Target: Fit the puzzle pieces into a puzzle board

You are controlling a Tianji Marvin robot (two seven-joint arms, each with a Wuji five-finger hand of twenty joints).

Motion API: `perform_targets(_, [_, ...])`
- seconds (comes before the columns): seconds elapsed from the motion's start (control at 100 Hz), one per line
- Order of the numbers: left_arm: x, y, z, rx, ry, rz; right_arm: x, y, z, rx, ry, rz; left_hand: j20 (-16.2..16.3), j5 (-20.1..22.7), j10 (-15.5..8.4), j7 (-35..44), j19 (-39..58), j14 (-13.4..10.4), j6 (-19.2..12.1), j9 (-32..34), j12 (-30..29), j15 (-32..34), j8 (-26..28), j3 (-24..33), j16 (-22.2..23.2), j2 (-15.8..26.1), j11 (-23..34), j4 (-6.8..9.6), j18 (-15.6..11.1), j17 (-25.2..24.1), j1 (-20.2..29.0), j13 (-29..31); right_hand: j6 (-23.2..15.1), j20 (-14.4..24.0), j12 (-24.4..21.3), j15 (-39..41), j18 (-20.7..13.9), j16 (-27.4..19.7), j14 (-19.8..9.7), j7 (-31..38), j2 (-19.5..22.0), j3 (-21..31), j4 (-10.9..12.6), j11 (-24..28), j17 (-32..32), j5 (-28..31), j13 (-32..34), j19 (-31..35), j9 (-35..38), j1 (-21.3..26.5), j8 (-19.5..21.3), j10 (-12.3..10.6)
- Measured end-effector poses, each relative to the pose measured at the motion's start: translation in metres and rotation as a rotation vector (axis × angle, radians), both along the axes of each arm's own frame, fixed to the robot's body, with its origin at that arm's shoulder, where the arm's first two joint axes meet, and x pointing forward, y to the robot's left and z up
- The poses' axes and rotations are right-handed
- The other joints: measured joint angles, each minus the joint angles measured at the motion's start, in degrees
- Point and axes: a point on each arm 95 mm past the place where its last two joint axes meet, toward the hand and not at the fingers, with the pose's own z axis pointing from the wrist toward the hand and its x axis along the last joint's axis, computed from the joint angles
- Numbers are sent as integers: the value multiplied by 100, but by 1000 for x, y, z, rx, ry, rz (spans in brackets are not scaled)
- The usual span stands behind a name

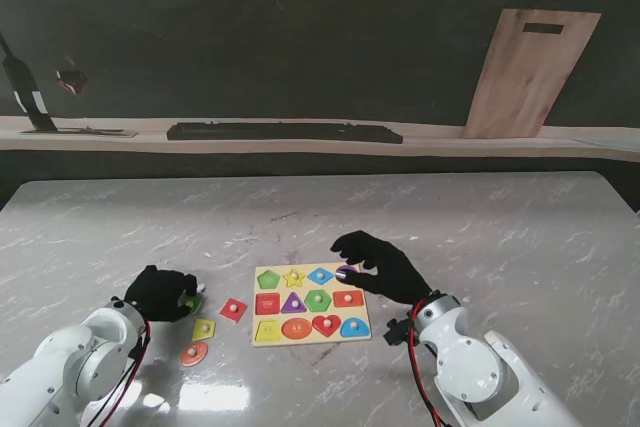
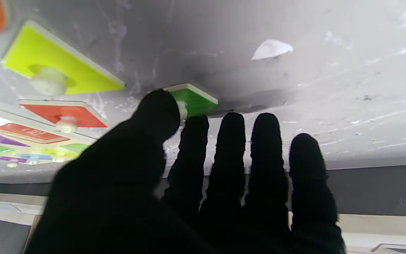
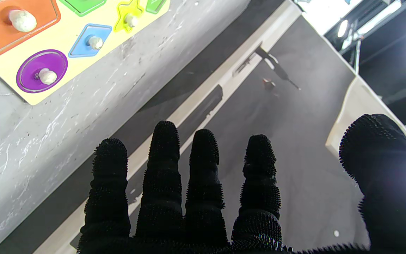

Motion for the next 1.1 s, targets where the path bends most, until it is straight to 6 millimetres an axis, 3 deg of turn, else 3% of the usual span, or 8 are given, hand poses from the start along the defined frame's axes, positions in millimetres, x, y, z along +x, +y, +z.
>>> perform_targets(0.1, [1, -1, 0, 1, 2, -2, 0, 0, 0, 0, 1, 1, 0, -1, 0, 193, 44, -1, -2, 3, 193, 68, 26, -70, 0, -71, 37, 0, -1, 34, 143, 52, 0, 0, 0, 0, 0, 0, 0, 0, 0, 0, 0, 0, -1, 0, 0, 0, 0, 0, 0, 0])
perform_targets(0.13, [1, -1, 0, 2, 2, -2, 0, 0, 0, 0, 2, 1, 0, -1, 0, 258, 53, -2, -2, 136, 332, 80, 5, -71, 0, -123, 37, -62, -1, 58, 195, 86, 0, 0, 0, 0, 0, 0, 0, 0, 0, 0, 0, 0, -1, 0, 0, 0, 0, 0, 0, 0])
perform_targets(0.32, [3, -3, -1, 7, -4, 3, 0, 0, 0, 0, 2, 0, 0, -1, -73, 544, 197, -52, -2, 941, 850, 286, -180, -64, -167, -305, -336, -72, -3, 315, 380, 619, 0, 0, 0, 0, 1, 0, 0, 0, 0, 0, 0, 0, -1, 0, 0, 0, 0, 0, 0, 0])
perform_targets(0.34, [4, -3, -1, 7, -5, 4, 0, 0, 0, 0, 2, -1, 0, -1, -76, 578, 213, -55, -2, 1018, 869, 321, -191, -54, -178, -329, -387, -165, -4, 346, 423, 684, 0, 0, 0, 0, 1, 0, 0, 0, 0, 0, 0, 0, -1, 0, 0, 0, 0, 0, 0, 0])
perform_targets(0.47, [5, -4, -2, 2, -10, 14, 0, 0, 0, 0, 2, -1, 0, 106, -86, 662, 344, -65, 14, 1503, 1094, 482, -351, -53, -178, -350, -653, -286, -5, 539, 447, 981, 0, 0, 0, 0, 2, 1, 0, 0, 0, 0, 0, 0, -1, 0, 0, 0, 0, 0, 0, 0])
perform_targets(0.67, [6, -4, -2, -5, -21, 18, 0, 0, 0, 0, 2, -1, 0, 330, -86, 729, 558, -72, 105, 1984, 1026, 781, -524, -55, -232, -422, -674, -331, -6, 870, 477, 1439, -2, 0, 0, 0, 2, 1, 0, 0, 0, 0, 0, 0, -1, 0, 0, 0, 0, 0, 0, 0])
perform_targets(0.91, [6, -3, -2, -14, -23, 20, 0, 0, 0, 0, 2, -1, 1, 446, -53, 733, 568, -72, 250, 2006, 801, 903, -585, -48, -357, -427, -538, -384, -6, 923, 499, 1440, -12, 0, 0, 0, 3, 1, 0, 0, 0, 0, 0, 0, -1, 0, 0, 0, 0, 0, 0, 0])
perform_targets(1.1, [6, -2, -2, -14, -22, 24, 0, -1, 0, -1, 0, -3, 1, 455, -19, 822, 568, -52, 306, 2069, 881, 908, -585, 337, -253, -585, -538, -384, -6, 961, 489, 1516, -38, 0, 0, 0, 4, 1, 1, 0, 1, 0, 0, 0, -1, 0, 0, 0, 0, 0, 0, 0])
